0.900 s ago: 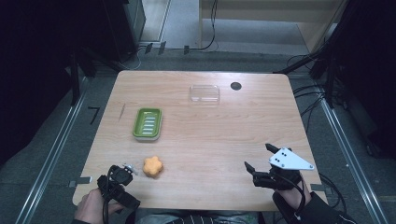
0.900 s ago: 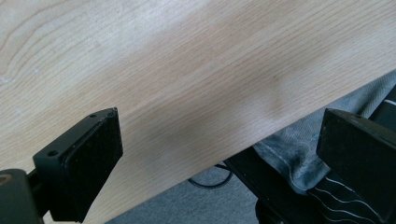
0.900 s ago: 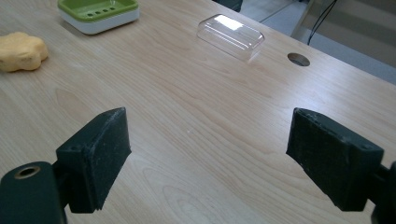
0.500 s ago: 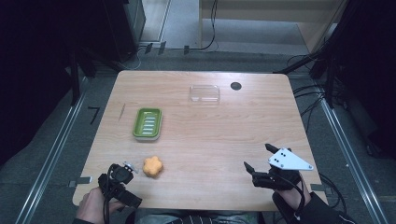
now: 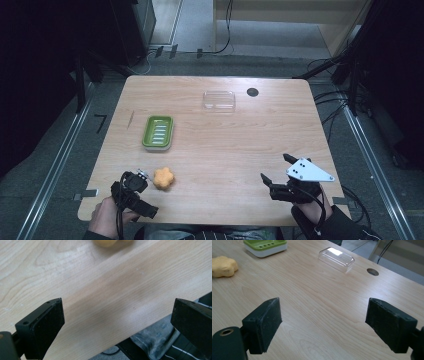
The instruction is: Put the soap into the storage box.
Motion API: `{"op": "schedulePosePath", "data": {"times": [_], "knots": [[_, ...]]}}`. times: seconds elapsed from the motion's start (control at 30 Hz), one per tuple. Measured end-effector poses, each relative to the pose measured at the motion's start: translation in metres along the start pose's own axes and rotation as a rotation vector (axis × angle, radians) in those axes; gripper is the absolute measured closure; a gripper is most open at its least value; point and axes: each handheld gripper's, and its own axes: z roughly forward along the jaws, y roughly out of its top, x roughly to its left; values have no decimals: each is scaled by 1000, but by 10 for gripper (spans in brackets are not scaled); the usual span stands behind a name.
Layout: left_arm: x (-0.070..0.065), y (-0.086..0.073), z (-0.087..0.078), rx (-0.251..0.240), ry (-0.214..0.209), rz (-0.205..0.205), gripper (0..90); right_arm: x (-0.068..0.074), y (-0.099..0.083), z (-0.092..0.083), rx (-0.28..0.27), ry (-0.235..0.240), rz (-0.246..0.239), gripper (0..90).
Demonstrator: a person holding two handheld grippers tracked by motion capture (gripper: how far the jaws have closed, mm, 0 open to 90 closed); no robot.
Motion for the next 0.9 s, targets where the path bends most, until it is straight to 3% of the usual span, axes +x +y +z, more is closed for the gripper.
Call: {"op": "schedulePosePath", "data": {"times": [0.53, 0.9], "knots": [[0, 21, 4, -38, -5, 24, 0, 1, 0, 0, 4, -7, -2, 136], [-5, 38, 11, -19, -19, 54, 0, -1, -1, -2, 3, -14, 2, 136]]}}
